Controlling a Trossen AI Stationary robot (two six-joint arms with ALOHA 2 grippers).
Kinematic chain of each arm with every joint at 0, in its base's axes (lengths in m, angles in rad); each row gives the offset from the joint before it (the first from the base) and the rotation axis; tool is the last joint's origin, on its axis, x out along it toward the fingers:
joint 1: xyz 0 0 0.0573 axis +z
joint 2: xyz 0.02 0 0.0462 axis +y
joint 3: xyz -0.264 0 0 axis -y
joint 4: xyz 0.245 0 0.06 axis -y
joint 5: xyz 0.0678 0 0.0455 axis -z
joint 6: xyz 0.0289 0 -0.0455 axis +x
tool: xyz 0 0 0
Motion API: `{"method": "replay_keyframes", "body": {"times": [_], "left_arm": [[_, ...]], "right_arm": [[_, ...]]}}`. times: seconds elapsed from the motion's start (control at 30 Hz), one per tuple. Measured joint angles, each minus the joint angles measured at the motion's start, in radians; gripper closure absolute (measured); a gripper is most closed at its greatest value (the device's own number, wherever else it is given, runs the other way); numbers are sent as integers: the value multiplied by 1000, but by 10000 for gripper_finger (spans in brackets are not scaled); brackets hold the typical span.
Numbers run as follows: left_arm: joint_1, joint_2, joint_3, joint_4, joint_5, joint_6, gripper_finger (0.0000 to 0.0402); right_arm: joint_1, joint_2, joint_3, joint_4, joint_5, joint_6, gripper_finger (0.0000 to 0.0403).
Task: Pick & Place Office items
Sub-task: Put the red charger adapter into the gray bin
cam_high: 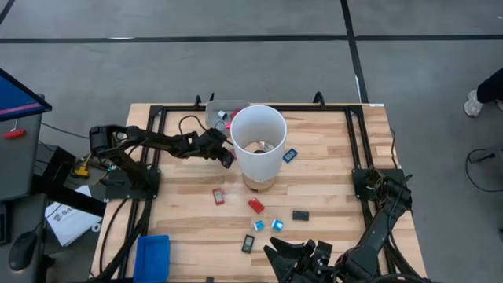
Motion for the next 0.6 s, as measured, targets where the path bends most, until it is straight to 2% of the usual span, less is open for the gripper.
{"method": "replay_keyframes", "body": {"times": [0.27, 0.6], "left_arm": [[-28, -77, -26, -118, 2, 14, 401], [-35, -330, -155, -283, 4, -36, 401]], "right_arm": [[6, 0, 0, 0, 0, 0, 219], [6, 0, 0, -7, 0, 0, 219]]}}
